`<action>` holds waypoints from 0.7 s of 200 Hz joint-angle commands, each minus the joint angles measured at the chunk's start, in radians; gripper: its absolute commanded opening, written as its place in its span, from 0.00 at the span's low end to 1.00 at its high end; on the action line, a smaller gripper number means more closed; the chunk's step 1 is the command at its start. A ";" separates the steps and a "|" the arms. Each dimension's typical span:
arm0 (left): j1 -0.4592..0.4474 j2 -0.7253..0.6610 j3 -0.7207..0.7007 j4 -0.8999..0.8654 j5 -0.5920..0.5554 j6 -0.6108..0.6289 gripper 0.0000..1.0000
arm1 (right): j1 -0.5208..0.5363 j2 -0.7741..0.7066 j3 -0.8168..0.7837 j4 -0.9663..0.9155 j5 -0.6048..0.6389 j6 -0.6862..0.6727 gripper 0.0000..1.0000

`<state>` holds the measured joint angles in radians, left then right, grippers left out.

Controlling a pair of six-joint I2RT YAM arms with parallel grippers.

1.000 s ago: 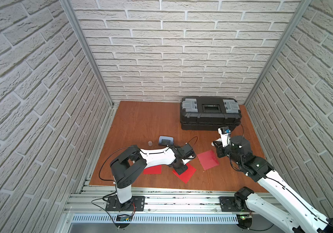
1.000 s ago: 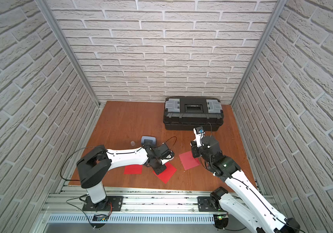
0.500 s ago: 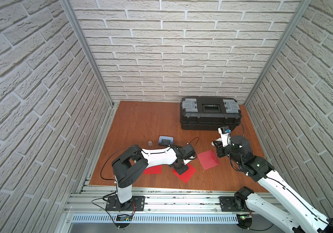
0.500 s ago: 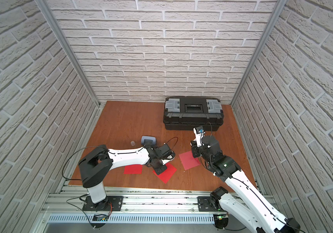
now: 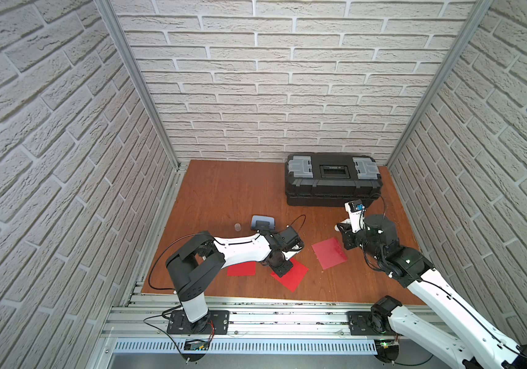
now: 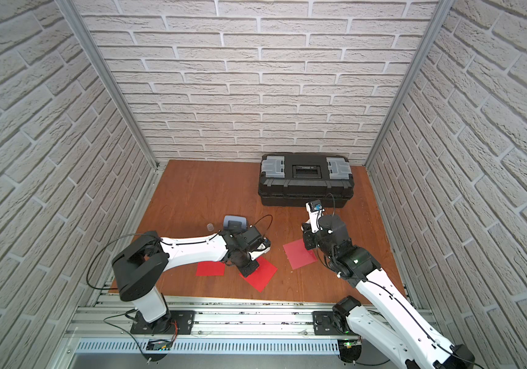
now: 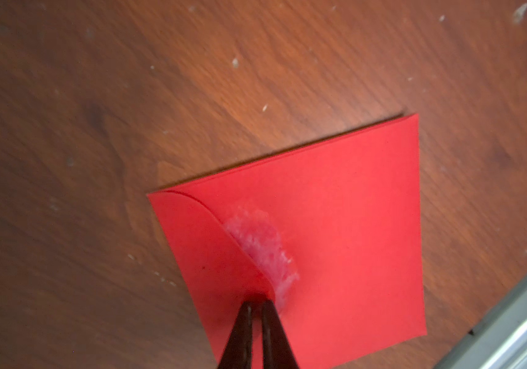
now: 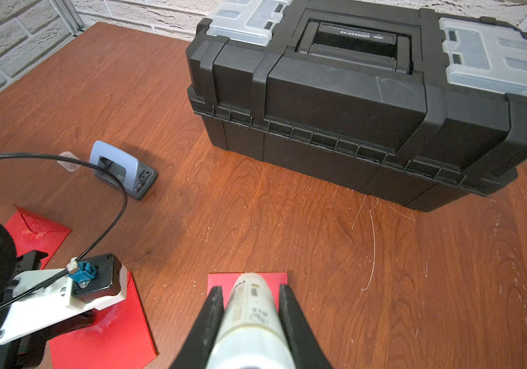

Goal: Seal the envelope with a glue stick
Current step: Seal the envelope at the center of the board.

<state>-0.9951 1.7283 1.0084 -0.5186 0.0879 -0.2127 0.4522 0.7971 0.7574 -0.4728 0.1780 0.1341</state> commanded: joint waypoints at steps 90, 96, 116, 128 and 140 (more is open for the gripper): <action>-0.010 0.068 -0.039 -0.025 0.029 -0.028 0.09 | -0.007 0.020 0.037 0.031 -0.017 -0.008 0.03; -0.009 0.054 -0.038 -0.024 0.021 -0.027 0.09 | -0.007 0.019 0.037 0.031 -0.017 -0.008 0.03; -0.008 -0.008 -0.032 -0.024 0.005 -0.026 0.11 | -0.007 0.022 0.042 0.030 -0.019 -0.012 0.03; -0.007 -0.044 -0.031 -0.020 0.005 -0.029 0.11 | -0.007 0.022 0.044 0.028 -0.019 -0.013 0.03; -0.008 -0.071 -0.031 -0.014 0.006 -0.032 0.11 | -0.007 0.023 0.044 0.031 -0.020 -0.014 0.03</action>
<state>-0.9974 1.7164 0.9970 -0.5175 0.0940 -0.2379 0.4522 0.8204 0.7712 -0.4725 0.1631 0.1329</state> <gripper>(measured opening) 0.111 0.255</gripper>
